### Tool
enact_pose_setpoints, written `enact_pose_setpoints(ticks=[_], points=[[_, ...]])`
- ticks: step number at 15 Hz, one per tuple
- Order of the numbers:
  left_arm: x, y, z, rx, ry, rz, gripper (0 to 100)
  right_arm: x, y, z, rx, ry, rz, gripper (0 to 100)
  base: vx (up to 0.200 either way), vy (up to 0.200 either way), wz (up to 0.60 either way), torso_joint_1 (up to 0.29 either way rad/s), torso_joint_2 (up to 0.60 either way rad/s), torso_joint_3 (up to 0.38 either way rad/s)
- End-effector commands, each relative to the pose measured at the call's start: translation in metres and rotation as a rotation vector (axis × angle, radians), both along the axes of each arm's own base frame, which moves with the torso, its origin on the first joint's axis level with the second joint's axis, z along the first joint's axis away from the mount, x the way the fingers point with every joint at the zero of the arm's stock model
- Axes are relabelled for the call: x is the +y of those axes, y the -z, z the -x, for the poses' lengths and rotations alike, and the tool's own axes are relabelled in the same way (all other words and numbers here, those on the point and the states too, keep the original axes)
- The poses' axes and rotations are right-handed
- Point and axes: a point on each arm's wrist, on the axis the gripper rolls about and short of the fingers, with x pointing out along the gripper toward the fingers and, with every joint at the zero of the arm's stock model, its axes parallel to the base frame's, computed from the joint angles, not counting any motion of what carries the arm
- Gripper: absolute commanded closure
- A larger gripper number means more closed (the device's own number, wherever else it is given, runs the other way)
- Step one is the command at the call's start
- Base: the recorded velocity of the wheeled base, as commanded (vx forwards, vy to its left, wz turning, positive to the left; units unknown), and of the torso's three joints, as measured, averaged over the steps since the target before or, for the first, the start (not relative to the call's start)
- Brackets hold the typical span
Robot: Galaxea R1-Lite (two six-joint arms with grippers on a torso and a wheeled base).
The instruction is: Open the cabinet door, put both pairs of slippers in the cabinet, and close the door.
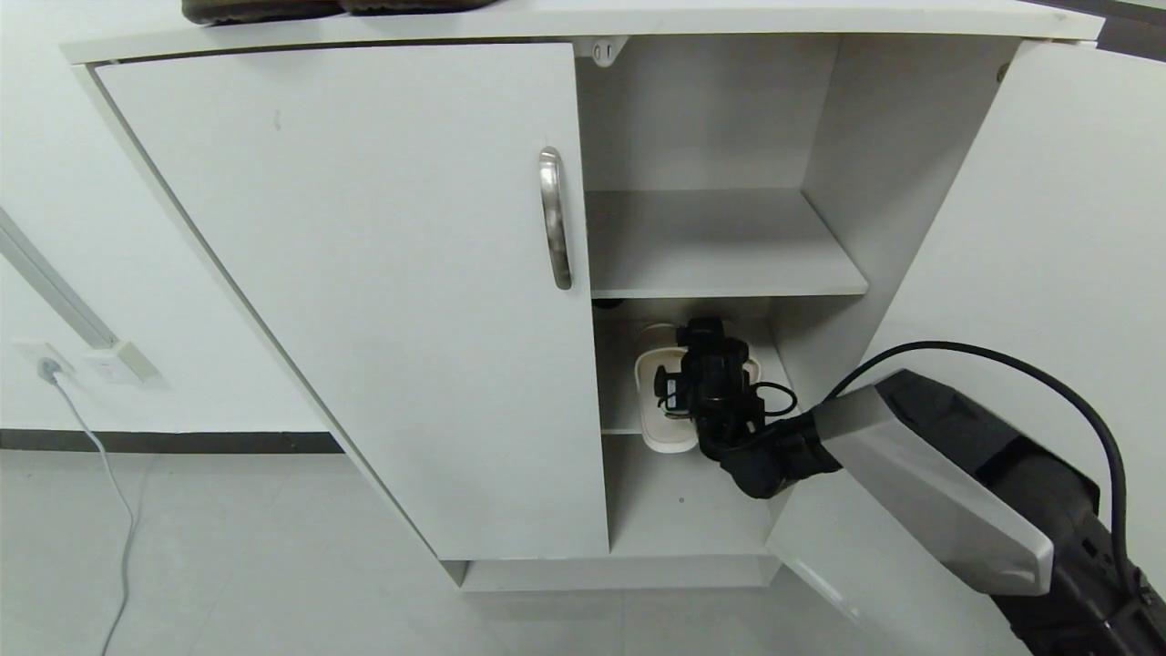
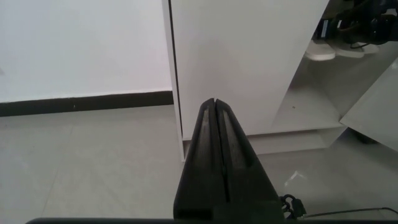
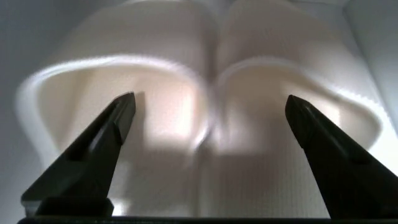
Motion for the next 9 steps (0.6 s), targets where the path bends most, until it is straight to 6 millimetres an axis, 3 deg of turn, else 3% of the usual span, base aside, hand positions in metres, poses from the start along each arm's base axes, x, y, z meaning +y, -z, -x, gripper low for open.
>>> enact_pose_setpoints(ticks=[1,3,6,7,9], points=[[0.000,0.000,0.000,0.002,0.000,-0.001,100,-0.004,-0.024,0.021,-0.032,-0.013,-0.021,0,0.000,0.000,0.00,0.000,0.00,0.000],[0.000,0.000,0.000,0.002,0.000,0.001,100,-0.009,-0.037,0.049,-0.053,-0.036,-0.036,0,0.000,0.000,0.00,0.000,0.00,0.000],[0.000,0.000,0.000,0.002,0.000,-0.001,100,-0.020,-0.040,0.101,-0.050,-0.087,-0.036,0,0.000,0.000,0.00,0.000,0.00,0.000],[0.000,0.000,0.000,0.002,0.000,-0.001,100,-0.022,-0.040,0.110,-0.050,-0.096,-0.036,0,0.000,0.000,0.00,0.000,0.00,0.000],[0.000,0.000,0.000,0.002,0.000,-0.001,100,-0.028,-0.033,0.159,-0.026,-0.155,-0.022,0,0.000,0.000,0.00,0.000,0.00,0.000]])
